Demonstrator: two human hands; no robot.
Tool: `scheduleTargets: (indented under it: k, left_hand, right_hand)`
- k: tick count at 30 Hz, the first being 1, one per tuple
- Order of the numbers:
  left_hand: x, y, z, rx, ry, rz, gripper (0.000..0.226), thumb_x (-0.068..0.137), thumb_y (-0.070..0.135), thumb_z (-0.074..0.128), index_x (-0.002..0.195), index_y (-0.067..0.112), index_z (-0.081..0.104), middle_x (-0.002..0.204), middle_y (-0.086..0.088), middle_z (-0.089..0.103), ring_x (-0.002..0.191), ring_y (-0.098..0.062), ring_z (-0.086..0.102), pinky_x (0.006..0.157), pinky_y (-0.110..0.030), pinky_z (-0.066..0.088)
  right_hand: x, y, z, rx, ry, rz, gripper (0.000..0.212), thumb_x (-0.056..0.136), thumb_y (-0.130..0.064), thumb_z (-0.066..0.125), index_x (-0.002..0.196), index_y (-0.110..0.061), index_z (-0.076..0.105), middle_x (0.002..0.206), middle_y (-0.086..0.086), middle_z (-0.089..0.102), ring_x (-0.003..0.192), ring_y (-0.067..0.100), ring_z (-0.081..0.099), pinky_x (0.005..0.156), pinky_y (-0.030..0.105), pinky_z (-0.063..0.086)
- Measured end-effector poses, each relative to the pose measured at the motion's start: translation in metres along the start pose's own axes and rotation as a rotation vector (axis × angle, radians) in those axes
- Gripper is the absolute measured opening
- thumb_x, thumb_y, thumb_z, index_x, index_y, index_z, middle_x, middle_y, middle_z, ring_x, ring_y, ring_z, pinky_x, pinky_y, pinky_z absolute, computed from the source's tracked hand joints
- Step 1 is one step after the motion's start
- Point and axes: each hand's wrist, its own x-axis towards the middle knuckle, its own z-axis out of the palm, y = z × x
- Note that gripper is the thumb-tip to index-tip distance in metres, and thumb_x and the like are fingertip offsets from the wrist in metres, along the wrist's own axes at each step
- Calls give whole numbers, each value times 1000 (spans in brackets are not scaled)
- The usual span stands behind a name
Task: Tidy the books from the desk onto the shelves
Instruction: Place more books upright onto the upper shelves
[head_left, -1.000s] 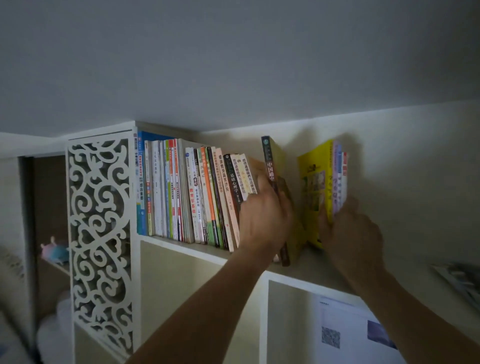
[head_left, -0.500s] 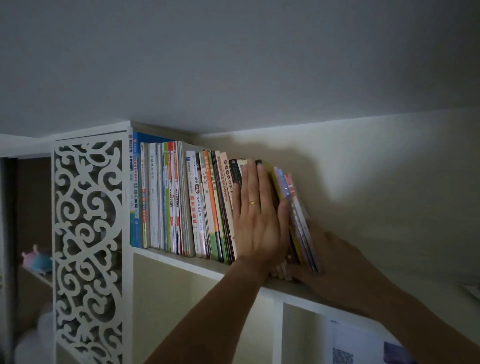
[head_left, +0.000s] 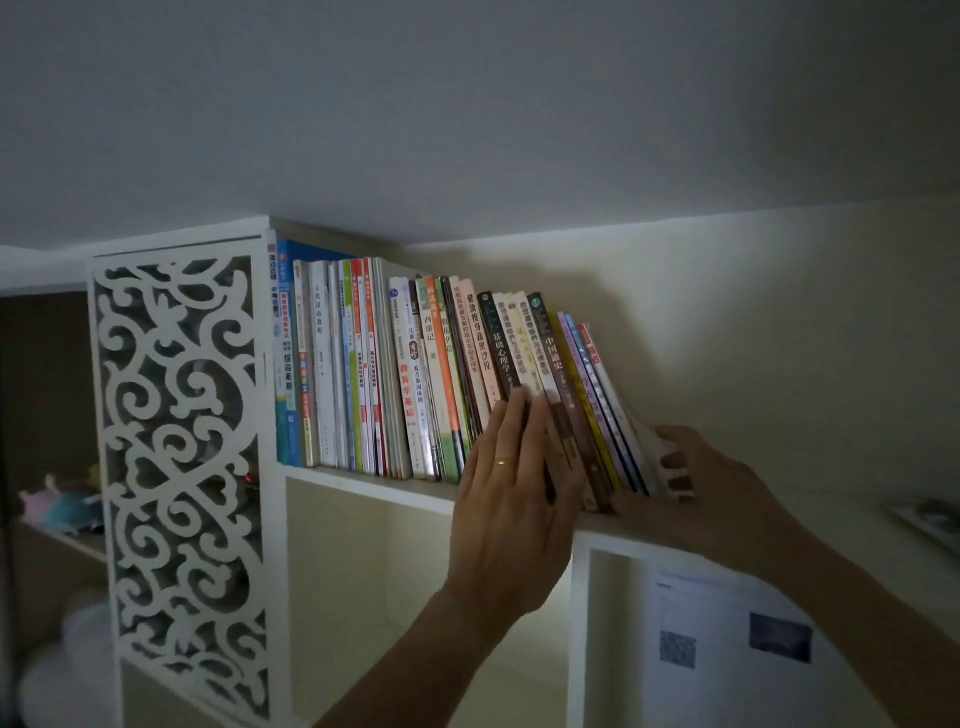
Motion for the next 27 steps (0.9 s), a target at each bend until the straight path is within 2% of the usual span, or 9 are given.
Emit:
scheduleTargets:
  k: [3,5,7,11,13,15,19,23,27]
  left_hand:
    - [-28,-16,1,21,-47,3,64,109,48,30,163,16,19,172,-1,12,159,-12,3,127,-47,23]
    - [-37,-25,2,28,-65,24,63,109,44,35,163,15,18,172,-2,10,159,-14,3,125,-49,26]
    - [-40,-26,-3,16,-69,46,62,109,41,36,163,16,18,172,-3,10,159,-16,5,124,-50,28]
    - [-60,-14,-18,-37,-38,72,58,108,38,43,160,16,31,170,-5,21,158,-18,15,123,-48,31]
    - [-90,-11,-22,-87,-36,32,55,107,36,47,157,15,38,168,-5,25,156,-18,20,123,-48,31]
    - [-133,-16,-23,-111,-60,-19,55,105,34,50,155,14,41,168,-7,26,156,-21,22,121,-52,31]
    - [-234,-50,-12,-79,-237,-173,53,106,33,49,155,15,41,168,-9,24,154,-27,26,118,-54,33]
    - [-322,-95,0,-35,-396,-318,49,107,35,45,152,15,44,163,-12,33,148,-31,37,119,-49,34]
    - [-382,-122,12,-58,-566,-597,45,107,36,46,150,23,40,155,-10,43,137,-28,43,112,-45,40]
  right_hand:
    - [-9,1,5,-67,68,18,104,68,-69,73,152,-25,30,134,0,56,110,17,59,90,33,52]
    - [-14,0,10,-70,104,12,97,75,-62,75,152,-23,33,140,2,55,119,20,56,100,39,49]
    - [-18,-5,14,-65,192,8,91,76,-58,77,149,-21,38,139,3,55,121,21,55,101,43,49]
    - [-47,-16,24,-74,446,-97,62,83,-42,77,135,-18,52,124,0,60,109,17,58,87,32,47]
    - [-74,-19,40,-94,519,-178,51,86,-37,73,129,-16,57,120,1,61,106,16,57,87,28,43]
    - [-106,-12,70,-146,538,-245,46,89,-36,70,127,-13,59,124,5,61,114,21,56,93,23,39]
    - [-166,26,161,-337,343,-269,49,97,-39,60,136,-9,57,148,13,50,143,31,40,114,42,38]
    - [-220,54,253,-226,76,-115,51,97,-44,52,137,-13,56,150,10,48,142,29,40,111,45,43]
    - [-258,70,328,-109,-122,63,46,94,-38,63,132,-14,56,141,4,53,131,22,49,101,41,51]
